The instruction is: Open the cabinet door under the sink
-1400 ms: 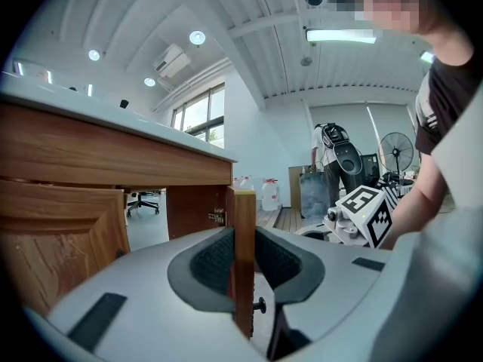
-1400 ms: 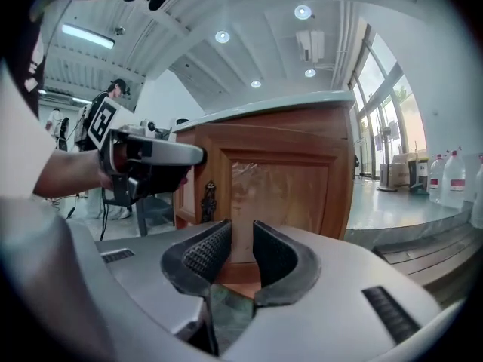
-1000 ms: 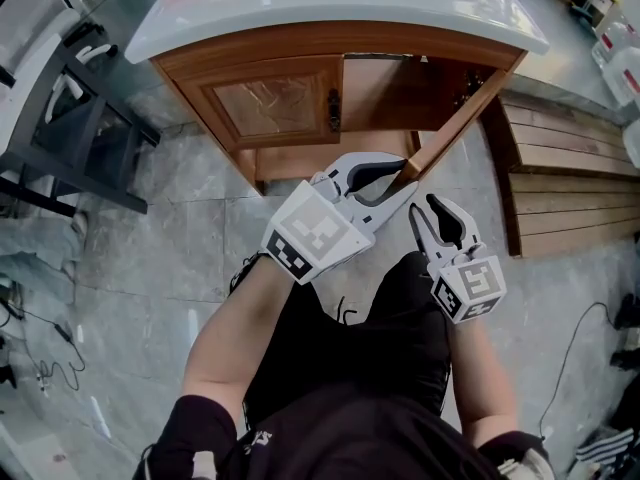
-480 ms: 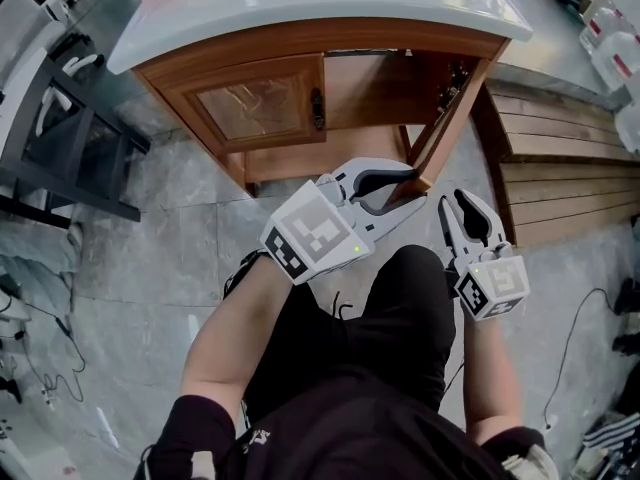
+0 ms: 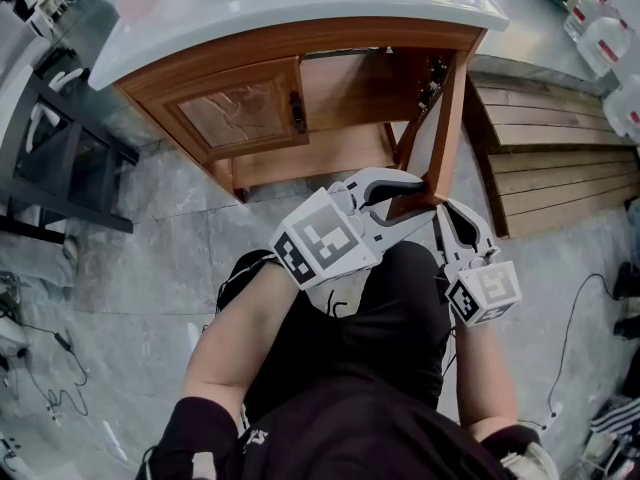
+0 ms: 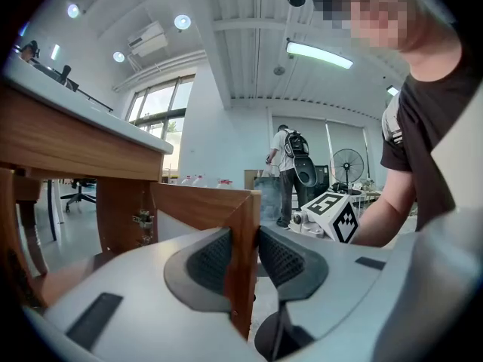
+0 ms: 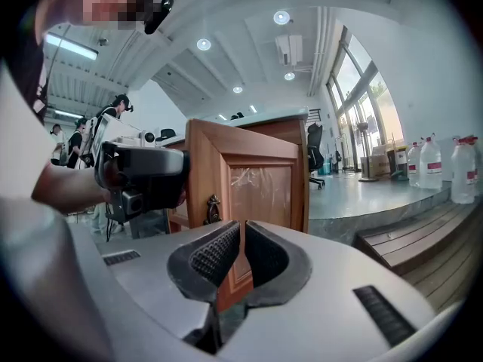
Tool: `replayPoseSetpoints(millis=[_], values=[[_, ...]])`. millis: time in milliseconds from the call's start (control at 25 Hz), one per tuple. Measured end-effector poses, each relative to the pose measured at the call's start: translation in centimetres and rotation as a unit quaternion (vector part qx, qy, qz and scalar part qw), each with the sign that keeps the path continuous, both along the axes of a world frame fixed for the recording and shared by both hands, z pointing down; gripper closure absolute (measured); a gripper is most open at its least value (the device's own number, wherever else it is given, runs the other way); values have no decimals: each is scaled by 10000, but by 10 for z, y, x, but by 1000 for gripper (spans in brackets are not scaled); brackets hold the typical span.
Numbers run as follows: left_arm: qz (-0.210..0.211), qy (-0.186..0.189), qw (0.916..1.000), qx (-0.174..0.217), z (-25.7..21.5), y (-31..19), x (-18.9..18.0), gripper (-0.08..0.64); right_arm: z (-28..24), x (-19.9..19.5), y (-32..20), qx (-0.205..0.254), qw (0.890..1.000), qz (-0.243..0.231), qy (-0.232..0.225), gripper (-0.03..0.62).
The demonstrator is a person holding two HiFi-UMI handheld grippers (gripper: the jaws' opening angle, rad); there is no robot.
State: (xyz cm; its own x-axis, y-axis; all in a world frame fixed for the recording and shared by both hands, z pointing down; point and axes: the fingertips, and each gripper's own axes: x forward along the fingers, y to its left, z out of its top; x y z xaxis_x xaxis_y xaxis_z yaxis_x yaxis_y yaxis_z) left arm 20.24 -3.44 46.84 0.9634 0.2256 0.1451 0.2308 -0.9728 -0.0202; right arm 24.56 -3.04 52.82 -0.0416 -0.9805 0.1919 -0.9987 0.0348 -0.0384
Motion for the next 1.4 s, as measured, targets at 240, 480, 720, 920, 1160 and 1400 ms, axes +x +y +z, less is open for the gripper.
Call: replayPoseSetpoints(millis=[240,480,720,920,1160,1400], values=[[302,87,9995,69,-1,27,29,449,4,21,24,19,9997,225,-59,561],[321,115,9993,147,5,41,49,491,16,55,49,91,9979,551,-328,581],[97,104,9998,117,10,32,50,491,11,86,63,250,9941,883,-576,586],[-550,-8,9985,41,17,1,42,491,16,90,69,96,9942,930,-527,578],[-1534,-171,9880,-46,27,-53,9,494,0,82,96,114,9918,1263,185,578],[-2580,-214,9658,-138,36,-116,-44,503,-20,18,79,184,9960,617,612,578]])
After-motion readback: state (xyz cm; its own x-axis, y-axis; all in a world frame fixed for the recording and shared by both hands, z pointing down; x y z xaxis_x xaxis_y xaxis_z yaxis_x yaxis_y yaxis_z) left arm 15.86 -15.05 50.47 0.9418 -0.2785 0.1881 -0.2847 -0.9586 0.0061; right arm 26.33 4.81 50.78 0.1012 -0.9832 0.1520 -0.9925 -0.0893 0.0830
